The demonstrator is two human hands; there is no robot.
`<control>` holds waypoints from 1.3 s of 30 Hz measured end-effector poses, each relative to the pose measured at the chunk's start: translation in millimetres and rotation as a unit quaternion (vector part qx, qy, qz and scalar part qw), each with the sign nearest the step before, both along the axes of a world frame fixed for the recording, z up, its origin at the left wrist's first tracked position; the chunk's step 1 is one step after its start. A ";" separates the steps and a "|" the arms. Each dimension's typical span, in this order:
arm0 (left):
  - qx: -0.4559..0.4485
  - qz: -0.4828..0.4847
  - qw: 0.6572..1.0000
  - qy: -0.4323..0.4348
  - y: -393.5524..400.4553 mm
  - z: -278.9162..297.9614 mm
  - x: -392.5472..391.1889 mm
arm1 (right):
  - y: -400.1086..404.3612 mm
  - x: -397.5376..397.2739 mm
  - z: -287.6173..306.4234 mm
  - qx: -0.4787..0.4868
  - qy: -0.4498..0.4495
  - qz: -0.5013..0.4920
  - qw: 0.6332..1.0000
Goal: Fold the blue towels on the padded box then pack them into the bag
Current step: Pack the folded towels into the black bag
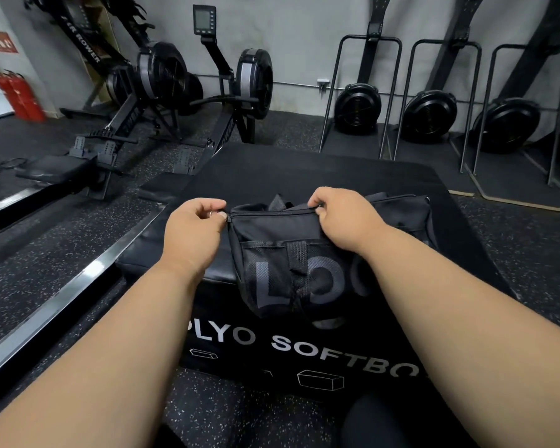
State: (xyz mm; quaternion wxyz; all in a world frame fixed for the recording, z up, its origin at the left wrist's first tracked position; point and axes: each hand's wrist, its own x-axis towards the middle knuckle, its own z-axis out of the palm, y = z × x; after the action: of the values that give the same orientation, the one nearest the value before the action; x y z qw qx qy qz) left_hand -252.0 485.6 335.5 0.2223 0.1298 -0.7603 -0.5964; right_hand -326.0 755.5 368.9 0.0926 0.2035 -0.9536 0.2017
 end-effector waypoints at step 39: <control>-0.336 -0.011 0.939 -0.064 15.0 47.9 -69.9 | 31.8 -18.3 5.2 -0.442 -0.074 -0.046 0.893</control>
State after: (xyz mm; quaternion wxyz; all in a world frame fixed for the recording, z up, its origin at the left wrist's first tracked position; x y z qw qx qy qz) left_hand -321.9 500.6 383.3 0.1971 0.0774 -0.9306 -0.2986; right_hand -344.3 787.3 374.1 0.1112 0.0814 -0.7783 0.6126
